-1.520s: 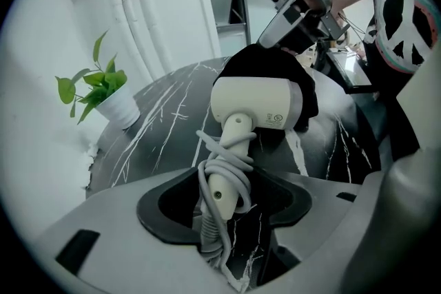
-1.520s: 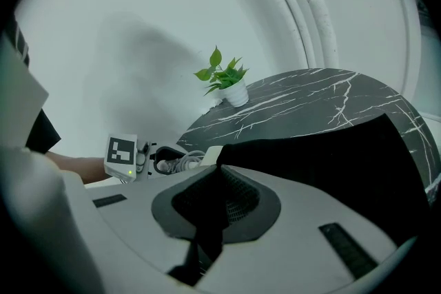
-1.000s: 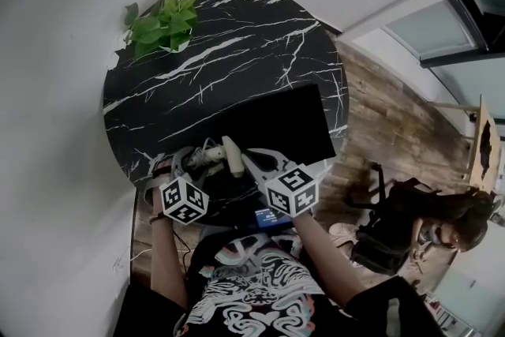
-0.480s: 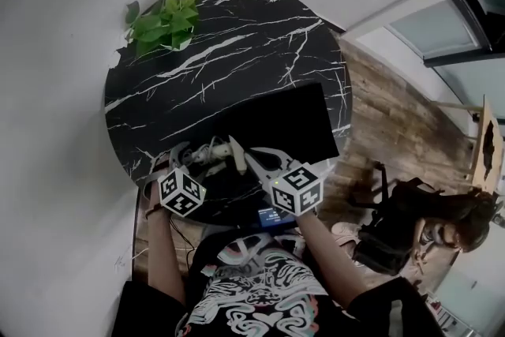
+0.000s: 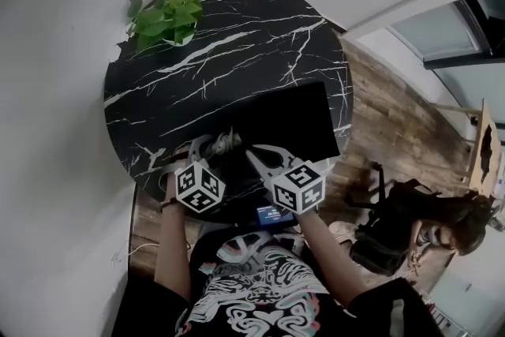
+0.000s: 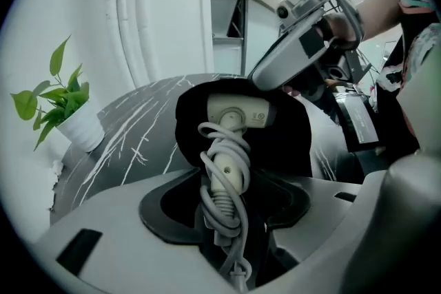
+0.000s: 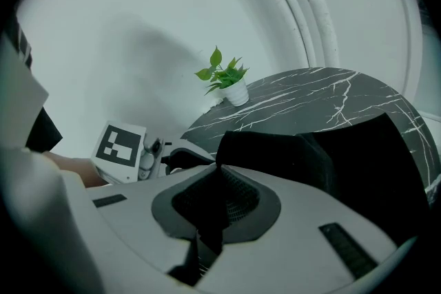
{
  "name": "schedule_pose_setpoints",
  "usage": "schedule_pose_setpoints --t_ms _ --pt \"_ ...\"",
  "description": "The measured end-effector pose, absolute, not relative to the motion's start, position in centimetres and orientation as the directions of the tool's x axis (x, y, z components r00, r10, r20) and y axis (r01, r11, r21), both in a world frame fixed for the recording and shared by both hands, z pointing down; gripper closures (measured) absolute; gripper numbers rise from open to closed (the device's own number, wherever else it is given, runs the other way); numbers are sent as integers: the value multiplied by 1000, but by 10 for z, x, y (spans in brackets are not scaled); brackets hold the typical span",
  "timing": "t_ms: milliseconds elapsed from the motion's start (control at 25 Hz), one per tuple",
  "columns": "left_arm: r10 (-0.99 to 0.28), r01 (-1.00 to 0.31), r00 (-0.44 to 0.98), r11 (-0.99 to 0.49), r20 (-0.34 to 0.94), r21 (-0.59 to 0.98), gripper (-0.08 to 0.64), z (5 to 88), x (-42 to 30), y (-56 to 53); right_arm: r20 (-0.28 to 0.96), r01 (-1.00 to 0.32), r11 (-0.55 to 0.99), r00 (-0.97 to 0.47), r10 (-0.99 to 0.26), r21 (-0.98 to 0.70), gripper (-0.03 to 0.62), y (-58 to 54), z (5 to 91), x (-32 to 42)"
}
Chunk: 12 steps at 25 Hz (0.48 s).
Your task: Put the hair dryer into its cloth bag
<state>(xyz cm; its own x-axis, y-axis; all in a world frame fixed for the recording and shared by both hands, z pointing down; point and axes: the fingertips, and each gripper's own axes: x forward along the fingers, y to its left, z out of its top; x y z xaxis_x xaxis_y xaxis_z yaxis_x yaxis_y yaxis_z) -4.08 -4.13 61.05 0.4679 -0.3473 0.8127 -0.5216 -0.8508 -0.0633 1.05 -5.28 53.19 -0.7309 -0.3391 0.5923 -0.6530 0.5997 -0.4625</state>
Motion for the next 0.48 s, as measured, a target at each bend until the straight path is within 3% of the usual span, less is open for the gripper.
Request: schedule_pose_setpoints --t_ms 240,400,480 --pt "-366 -523 401 -844 840 -118 282 623 -62 -32 594 -656 600 -728 -342 -458 565 -56 532 8" --pt "-381 -640 411 -768 828 -36 287 630 -86 -28 598 -656 598 -727 -338 -460 565 -54 534 8" --pt "-344 -636 452 -771 823 27 413 632 -80 -25 599 -658 596 -725 -339 -460 565 -54 534 7"
